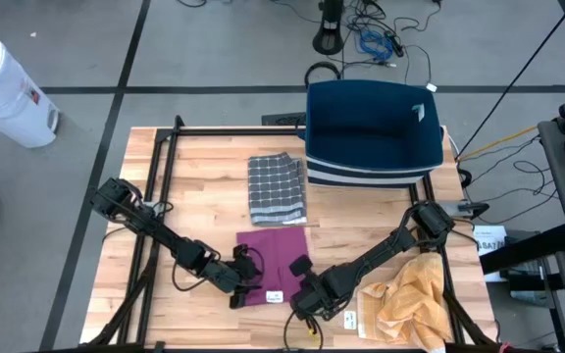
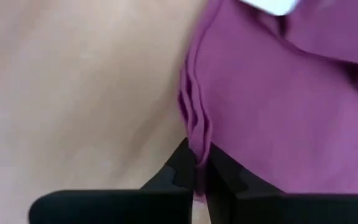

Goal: Fold towel
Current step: Fold the pink towel

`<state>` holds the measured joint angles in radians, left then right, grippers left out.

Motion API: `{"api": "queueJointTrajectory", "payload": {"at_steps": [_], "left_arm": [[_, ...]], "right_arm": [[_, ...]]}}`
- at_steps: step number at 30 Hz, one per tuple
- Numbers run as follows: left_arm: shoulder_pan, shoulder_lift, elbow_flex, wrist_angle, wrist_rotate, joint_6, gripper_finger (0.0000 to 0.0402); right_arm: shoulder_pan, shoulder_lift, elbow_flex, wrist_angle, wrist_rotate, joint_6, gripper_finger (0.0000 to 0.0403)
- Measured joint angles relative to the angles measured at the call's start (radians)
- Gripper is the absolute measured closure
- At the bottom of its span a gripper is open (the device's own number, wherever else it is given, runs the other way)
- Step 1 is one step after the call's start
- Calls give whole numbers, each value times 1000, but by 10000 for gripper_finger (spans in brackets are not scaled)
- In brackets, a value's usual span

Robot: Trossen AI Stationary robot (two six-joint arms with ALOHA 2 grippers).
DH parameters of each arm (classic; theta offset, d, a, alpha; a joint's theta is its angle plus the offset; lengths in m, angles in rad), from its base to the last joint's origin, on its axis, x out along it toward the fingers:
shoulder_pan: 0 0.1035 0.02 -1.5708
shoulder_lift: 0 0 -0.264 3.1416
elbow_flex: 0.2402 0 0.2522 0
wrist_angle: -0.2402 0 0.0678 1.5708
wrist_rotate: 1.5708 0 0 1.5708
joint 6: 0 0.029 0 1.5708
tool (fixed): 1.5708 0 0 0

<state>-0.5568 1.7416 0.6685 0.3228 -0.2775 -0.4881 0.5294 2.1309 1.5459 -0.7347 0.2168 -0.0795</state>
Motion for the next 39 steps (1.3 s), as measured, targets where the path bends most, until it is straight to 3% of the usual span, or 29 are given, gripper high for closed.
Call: {"api": "queueJointTrajectory", "payload": {"at_steps": [7, 20, 22, 31, 39], "left_arm": [[2, 0, 0, -2, 0, 0, 200], [26, 0, 0, -27, 0, -23, 200], [26, 0, 0, -30, 0, -23, 200], [26, 0, 0, -34, 0, -26, 200], [26, 0, 0, -45, -1, -15, 200]], "right_arm": [[-7, -60, 0, 41, 107, -92, 398], [-46, -73, 0, 430, 147, -508, 399], [-63, -73, 0, 482, 120, -555, 399], [-139, -14, 1, 639, -207, -588, 398], [-145, 29, 0, 666, -217, -584, 368]]}}
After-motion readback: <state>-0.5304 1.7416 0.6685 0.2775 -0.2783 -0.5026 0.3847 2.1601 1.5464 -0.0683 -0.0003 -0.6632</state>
